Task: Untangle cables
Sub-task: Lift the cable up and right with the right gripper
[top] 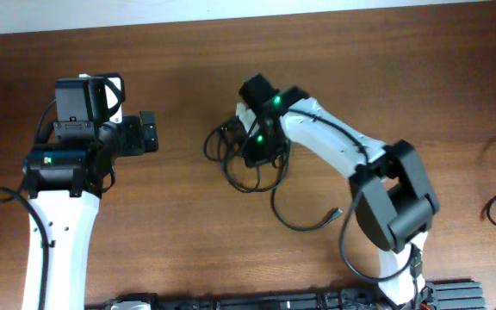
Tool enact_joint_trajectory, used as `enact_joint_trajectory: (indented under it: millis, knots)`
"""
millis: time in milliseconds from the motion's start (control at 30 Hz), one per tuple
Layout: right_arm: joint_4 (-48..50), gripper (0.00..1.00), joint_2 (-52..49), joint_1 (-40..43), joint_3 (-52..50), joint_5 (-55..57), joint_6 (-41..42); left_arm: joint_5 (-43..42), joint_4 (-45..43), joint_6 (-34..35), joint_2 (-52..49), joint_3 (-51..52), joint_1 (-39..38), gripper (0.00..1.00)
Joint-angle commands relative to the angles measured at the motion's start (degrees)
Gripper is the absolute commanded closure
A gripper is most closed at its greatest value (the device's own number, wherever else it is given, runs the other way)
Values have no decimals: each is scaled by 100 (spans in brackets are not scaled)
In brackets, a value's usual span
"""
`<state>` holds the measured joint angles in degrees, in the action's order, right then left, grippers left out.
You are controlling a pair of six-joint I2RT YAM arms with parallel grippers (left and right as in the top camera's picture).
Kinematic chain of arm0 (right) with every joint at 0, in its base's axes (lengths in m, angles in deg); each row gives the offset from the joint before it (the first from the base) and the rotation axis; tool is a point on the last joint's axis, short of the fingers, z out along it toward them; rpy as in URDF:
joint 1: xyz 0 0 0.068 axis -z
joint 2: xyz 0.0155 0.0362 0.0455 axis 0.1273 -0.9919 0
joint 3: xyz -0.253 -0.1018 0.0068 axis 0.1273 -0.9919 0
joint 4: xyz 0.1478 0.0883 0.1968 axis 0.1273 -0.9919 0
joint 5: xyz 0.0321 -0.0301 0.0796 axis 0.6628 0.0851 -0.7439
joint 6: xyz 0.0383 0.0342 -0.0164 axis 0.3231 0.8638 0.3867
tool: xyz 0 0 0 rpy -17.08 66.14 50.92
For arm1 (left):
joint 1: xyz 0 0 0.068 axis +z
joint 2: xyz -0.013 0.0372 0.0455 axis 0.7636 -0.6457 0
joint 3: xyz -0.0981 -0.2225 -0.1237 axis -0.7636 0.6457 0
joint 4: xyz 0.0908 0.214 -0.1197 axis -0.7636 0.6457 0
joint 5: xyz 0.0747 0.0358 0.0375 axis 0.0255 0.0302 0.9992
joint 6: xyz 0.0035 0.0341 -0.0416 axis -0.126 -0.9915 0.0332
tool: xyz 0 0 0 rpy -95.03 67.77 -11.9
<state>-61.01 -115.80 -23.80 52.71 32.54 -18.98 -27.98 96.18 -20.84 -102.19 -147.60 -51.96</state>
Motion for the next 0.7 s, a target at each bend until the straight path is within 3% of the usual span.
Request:
enact_joint_trajectory:
  millis: [0, 100, 367, 667]
  knots:
    - [-728, 96, 846, 116, 1086, 74, -710, 44, -7, -90, -9, -79, 20, 1]
    - [-1290, 96, 1248, 120, 2175, 498, -815, 44, -4, -90, -9, -79, 20, 1]
    - [-1305, 96, 1860, 120, 3989, 1182, -813, 44, -4, -90, -9, -79, 20, 1]
    - [-1486, 96, 2004, 120, 4358, 1832, -813, 44, -4, -90, -9, -79, 20, 1]
